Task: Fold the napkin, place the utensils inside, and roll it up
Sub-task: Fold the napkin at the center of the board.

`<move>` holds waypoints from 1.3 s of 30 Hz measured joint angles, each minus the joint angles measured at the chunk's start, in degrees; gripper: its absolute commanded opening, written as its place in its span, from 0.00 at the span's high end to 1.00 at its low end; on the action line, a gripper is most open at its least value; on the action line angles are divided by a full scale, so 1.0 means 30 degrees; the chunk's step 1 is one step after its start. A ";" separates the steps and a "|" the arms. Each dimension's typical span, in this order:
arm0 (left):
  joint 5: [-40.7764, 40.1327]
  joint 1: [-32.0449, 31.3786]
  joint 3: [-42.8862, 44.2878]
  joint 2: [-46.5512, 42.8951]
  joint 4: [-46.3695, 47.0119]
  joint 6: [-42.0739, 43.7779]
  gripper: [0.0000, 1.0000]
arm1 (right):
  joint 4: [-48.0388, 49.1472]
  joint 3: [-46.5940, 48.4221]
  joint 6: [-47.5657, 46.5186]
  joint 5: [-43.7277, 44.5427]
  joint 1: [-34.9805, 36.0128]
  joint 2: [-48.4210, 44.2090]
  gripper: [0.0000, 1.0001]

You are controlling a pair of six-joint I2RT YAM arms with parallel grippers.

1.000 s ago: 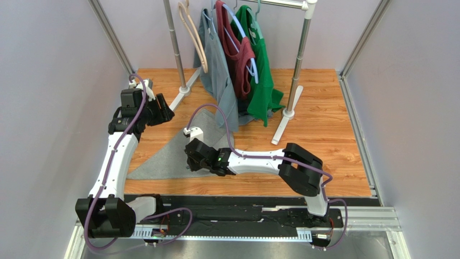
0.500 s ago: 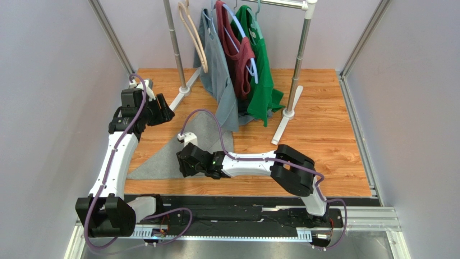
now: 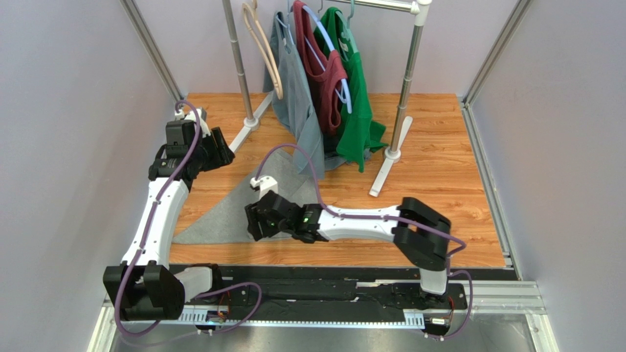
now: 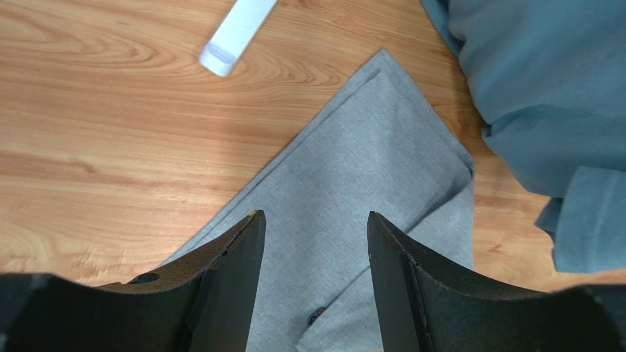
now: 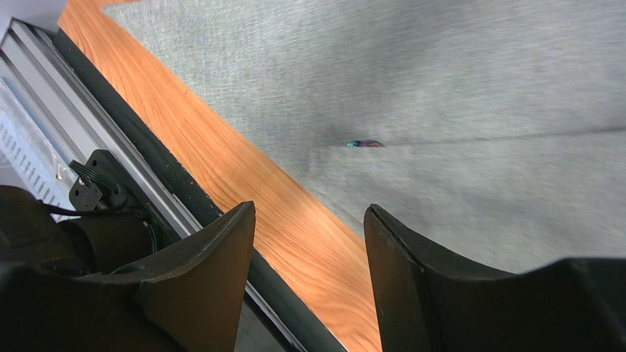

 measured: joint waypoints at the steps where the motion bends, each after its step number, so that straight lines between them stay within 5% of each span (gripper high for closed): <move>1: -0.0350 0.0095 -0.0102 -0.0015 0.0051 -0.0029 0.37 | -0.0007 -0.0430 -0.0036 -0.0007 -0.0248 -0.0663 0.40; 4: -0.0007 0.1632 -0.1275 -0.0503 0.0474 -0.0641 0.38 | -0.0087 -0.2076 -0.0117 -0.0291 -0.1683 -0.3184 0.41; 11: 0.0743 1.1067 -0.7584 -0.4211 0.0036 -0.3628 0.41 | -0.0051 -0.5100 -0.0262 -0.1836 -0.7380 -0.8138 0.41; 20: -0.3905 1.1591 -0.8633 -0.9107 -0.3330 -0.7708 0.45 | -0.0364 -0.6696 -0.0248 -0.3949 -1.0382 -1.0061 0.42; 30: -0.5340 1.6823 -0.9989 -0.5909 -0.3512 -0.9107 0.49 | -0.0896 -0.7526 0.0051 -0.4554 -1.0448 -1.1096 0.42; 39: -0.4481 1.7843 -1.0295 -0.3774 -0.1858 -0.8765 0.54 | -0.1413 -0.7526 0.0044 -0.4554 -1.0812 -1.1271 0.42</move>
